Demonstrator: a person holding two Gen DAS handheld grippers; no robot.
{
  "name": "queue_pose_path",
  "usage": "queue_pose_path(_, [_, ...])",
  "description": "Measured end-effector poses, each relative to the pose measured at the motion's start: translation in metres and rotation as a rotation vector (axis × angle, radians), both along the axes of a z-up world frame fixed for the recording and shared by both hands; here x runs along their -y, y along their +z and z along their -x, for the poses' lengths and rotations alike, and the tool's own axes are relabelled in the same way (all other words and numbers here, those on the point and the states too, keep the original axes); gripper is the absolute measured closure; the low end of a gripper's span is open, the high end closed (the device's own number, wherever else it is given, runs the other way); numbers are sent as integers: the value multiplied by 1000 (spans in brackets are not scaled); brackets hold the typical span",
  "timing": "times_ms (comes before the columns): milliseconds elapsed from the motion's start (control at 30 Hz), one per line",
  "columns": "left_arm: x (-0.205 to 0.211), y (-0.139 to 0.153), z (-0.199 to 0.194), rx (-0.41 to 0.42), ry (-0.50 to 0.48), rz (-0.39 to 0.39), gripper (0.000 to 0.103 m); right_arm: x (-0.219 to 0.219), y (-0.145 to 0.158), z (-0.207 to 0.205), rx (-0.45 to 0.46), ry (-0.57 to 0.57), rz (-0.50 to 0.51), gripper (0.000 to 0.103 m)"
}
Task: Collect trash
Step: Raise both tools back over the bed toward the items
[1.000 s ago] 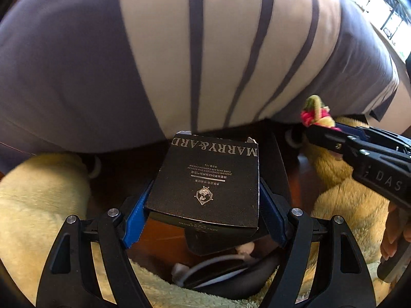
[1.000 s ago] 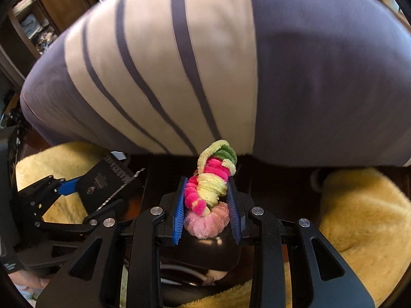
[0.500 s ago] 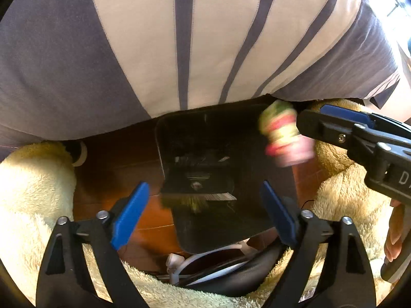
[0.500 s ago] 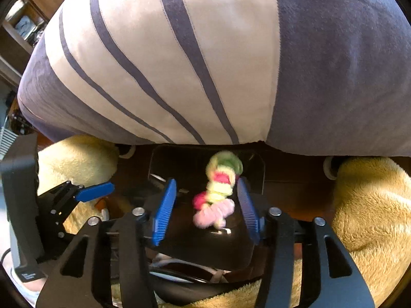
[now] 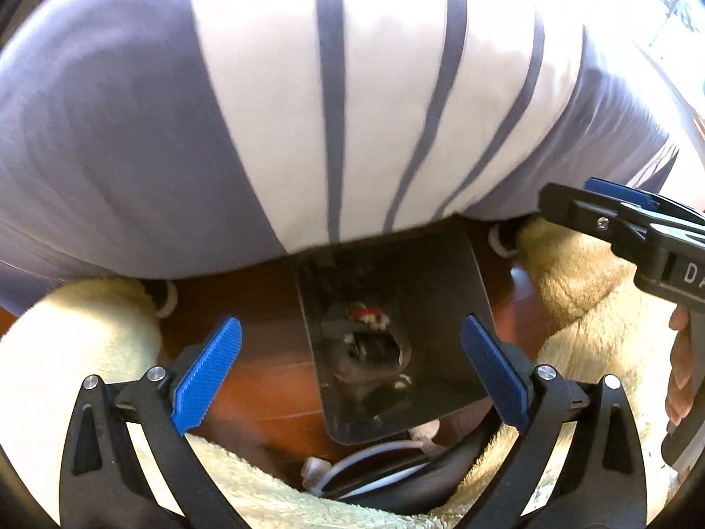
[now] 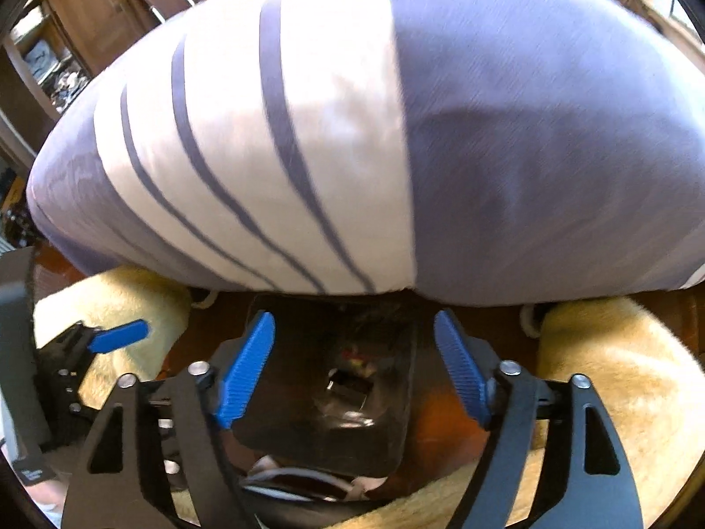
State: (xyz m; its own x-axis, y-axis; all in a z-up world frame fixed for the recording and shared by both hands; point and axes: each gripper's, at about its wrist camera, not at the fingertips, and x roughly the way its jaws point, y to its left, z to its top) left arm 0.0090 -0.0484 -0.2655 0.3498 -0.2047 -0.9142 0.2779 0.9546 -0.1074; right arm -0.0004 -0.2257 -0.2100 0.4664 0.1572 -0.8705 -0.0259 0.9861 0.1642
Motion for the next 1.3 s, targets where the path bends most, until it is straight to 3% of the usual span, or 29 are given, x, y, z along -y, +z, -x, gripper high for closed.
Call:
queue_pose_path(167, [-9,31,6,81,22,-23,8,12,34,11,95,-33,39,16])
queue_pose_path(400, [-22,77,6,200,48,-40,8,27,72,15,195,-64,52,15])
queue_pose_path(700, [-36,130,-27,314,97,-57,8,31,102,-14,278,-73,63,15])
queue_pose_path(1300, [-2,146,-109,349,46,-16,8,24,115,-134,275,-86,55,15])
